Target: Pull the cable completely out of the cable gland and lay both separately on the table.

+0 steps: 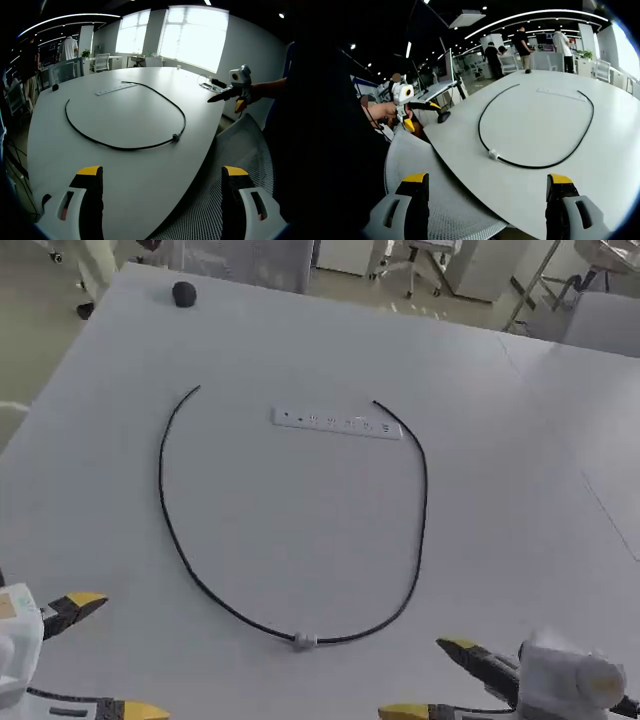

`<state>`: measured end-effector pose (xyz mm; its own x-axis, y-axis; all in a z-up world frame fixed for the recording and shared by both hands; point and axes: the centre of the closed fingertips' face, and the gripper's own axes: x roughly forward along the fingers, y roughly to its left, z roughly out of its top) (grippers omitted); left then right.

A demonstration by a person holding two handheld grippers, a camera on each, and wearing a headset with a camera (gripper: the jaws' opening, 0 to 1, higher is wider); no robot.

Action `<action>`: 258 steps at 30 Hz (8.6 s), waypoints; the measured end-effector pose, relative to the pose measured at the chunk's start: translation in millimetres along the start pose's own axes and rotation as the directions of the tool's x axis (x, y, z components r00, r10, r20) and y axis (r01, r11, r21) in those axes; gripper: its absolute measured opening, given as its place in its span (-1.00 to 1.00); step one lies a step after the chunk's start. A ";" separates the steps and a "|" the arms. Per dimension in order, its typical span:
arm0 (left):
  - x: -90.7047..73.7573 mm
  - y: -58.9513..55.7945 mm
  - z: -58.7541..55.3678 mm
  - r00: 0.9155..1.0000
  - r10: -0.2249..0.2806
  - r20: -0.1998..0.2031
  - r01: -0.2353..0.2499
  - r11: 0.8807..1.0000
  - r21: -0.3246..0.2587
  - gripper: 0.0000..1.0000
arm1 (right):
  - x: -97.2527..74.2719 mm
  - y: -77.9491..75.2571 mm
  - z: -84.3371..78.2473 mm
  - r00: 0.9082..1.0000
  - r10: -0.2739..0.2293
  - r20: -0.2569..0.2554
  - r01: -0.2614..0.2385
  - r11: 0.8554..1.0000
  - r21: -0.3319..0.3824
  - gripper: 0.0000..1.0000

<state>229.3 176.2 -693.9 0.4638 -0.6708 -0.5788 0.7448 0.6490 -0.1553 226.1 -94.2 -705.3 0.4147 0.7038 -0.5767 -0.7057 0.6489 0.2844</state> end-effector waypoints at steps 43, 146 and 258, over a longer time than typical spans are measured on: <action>13.9 -12.9 6.8 0.999 -0.044 0.022 0.044 0.999 -0.015 0.88 | 27.7 -4.9 39.6 0.997 0.043 -0.059 -0.047 0.996 -0.069 0.94; 29.3 -43.7 -14.7 0.995 -0.098 -0.036 0.094 0.991 -0.096 0.65 | 170.9 -21.7 -20.3 0.756 0.106 -0.646 -0.444 0.808 -0.388 -0.84; 91.0 -102.0 81.4 0.908 -0.418 0.034 0.401 0.887 0.228 -0.70 | 71.7 87.7 61.2 0.795 0.093 -0.600 -0.536 0.571 -0.622 -0.84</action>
<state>234.7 19.7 -665.6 0.1255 -0.8924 -0.4334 0.9561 0.2255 -0.1874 229.1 30.8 -674.8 -0.0804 0.4463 -0.8913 -0.9824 -0.1870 -0.0050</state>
